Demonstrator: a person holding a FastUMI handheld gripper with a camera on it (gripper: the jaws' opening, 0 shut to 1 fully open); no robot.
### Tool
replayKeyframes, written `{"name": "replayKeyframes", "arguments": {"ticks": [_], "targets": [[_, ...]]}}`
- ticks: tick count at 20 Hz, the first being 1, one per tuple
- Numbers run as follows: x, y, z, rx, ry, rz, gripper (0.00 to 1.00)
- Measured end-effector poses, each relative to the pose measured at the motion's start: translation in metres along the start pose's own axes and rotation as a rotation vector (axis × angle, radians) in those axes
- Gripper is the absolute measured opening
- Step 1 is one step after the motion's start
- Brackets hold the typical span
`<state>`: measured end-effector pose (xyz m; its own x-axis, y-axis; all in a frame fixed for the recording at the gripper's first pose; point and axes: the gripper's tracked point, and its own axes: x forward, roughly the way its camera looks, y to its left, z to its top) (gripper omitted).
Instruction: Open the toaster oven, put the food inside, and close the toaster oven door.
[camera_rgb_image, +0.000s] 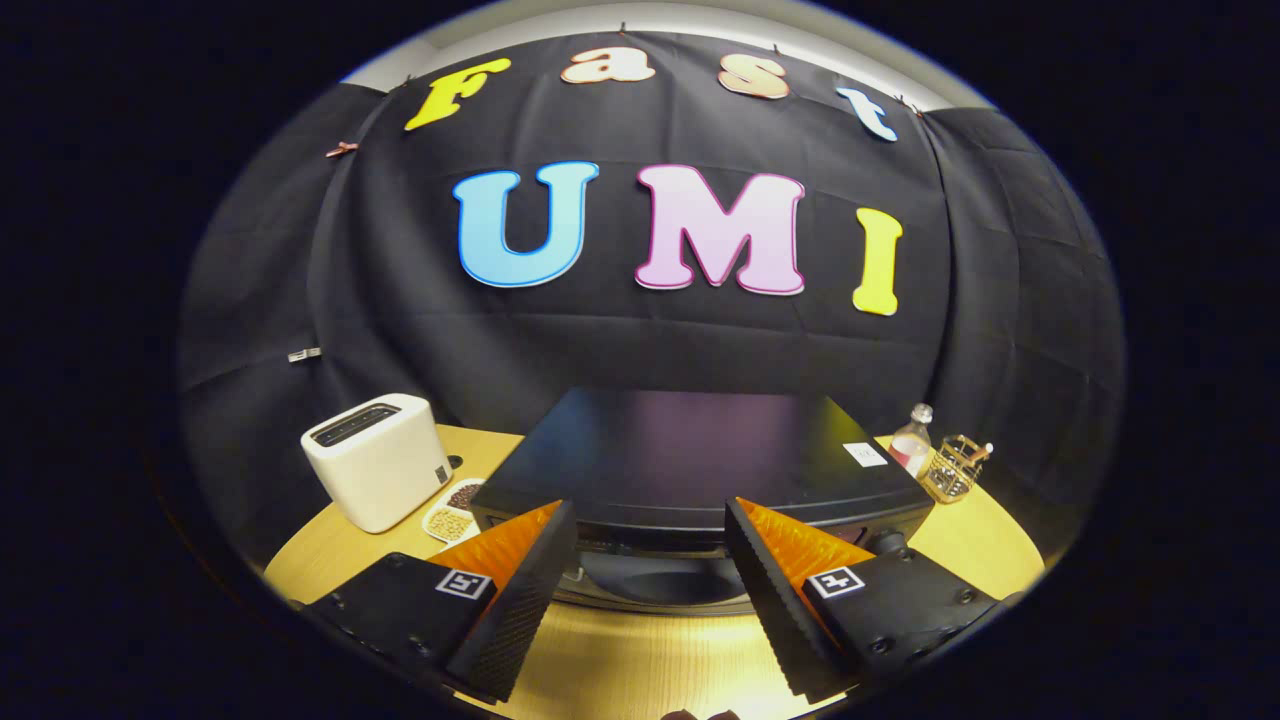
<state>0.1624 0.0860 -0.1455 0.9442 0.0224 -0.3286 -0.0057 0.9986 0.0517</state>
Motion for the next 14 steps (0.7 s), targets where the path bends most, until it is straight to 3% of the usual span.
{"name": "replayKeyframes", "arguments": {"ticks": [14], "targets": [[0.002, -0.005, -0.028, 0.002, 0.130, 0.001, 1.00]]}}
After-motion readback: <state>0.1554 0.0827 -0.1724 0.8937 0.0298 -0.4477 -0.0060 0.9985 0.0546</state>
